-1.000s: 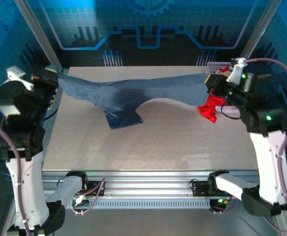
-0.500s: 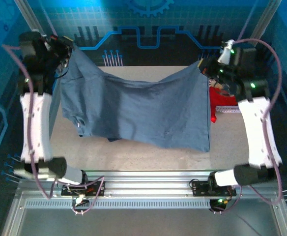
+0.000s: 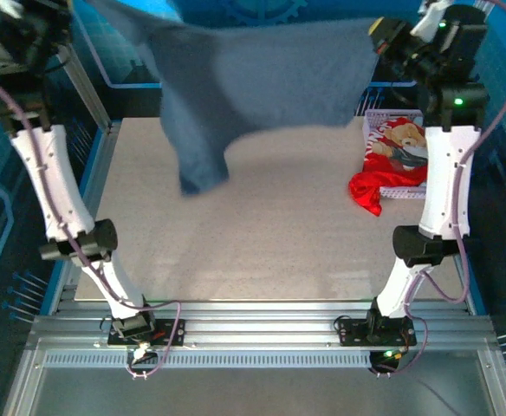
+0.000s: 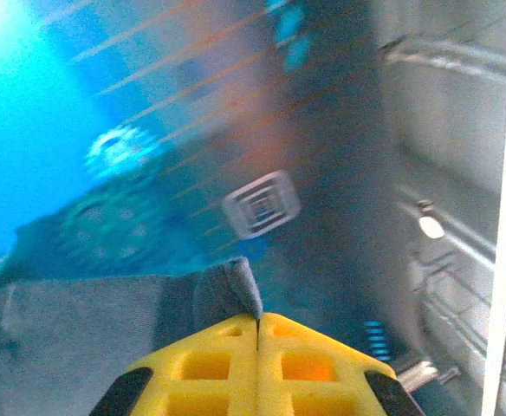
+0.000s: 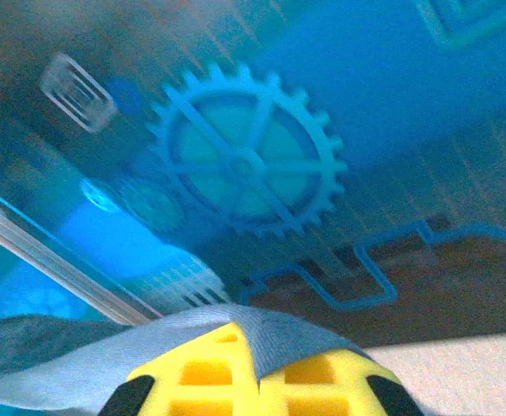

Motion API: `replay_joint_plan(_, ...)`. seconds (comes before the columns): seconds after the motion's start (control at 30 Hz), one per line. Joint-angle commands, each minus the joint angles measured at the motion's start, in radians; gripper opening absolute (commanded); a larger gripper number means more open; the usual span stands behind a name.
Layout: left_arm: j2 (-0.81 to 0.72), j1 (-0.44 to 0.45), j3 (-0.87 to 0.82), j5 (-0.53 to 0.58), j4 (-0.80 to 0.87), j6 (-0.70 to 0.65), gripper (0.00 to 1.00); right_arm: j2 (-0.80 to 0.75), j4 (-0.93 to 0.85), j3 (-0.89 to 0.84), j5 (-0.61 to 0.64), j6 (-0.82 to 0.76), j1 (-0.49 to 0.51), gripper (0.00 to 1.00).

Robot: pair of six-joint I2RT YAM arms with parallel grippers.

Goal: Fold and stack the t-shirts

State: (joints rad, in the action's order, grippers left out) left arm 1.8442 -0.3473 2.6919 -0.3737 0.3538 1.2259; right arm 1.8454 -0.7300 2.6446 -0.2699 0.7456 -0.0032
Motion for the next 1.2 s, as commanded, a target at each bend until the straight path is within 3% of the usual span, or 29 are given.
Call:
replay_joint_plan(0.0,-0.173,-0.024,-0.077,-0.060,-0.157,0.051,0.00,-0.020,0.067,0.016,-0.034,0.055,-0.043,0.00)
replay_joint_plan(0.07,-0.284,-0.009,-0.211,-0.086,-0.056,0.004,0.00,-0.029,0.032,-0.018,-0.057,0.058,-0.043,0.00)
replay_joint_plan(0.17,-0.550,0.062,-0.661,-0.007,-0.015,-0.108,0.00,-0.073,-0.017,-0.190,-0.087,0.031,-0.022,0.00)
replay_joint_plan(0.23,-0.717,0.076,-0.982,0.053,0.031,-0.109,0.00,-0.146,0.004,-0.430,-0.092,0.013,0.001,0.00)
replay_joint_plan(0.4,-1.008,0.106,-1.587,0.096,0.218,-0.205,0.00,-0.316,0.144,-1.061,-0.026,0.011,0.085,0.00)
replay_joint_plan(0.53,-1.206,0.168,-1.961,0.122,0.354,-0.127,0.00,-0.287,0.132,-1.350,0.040,-0.006,0.120,0.00)
replay_joint_plan(0.63,-1.349,0.213,-2.138,0.128,0.465,-0.041,0.00,-0.219,0.148,-1.454,0.056,-0.019,0.134,0.00)
replay_joint_plan(0.8,-1.498,0.252,-2.322,0.020,0.493,0.124,0.00,-0.089,0.036,-1.446,0.119,-0.046,0.161,0.00)
replay_joint_plan(1.17,-1.383,0.328,-2.335,0.042,0.365,0.160,0.00,-0.175,-0.079,-1.526,0.342,-0.005,0.152,0.00)
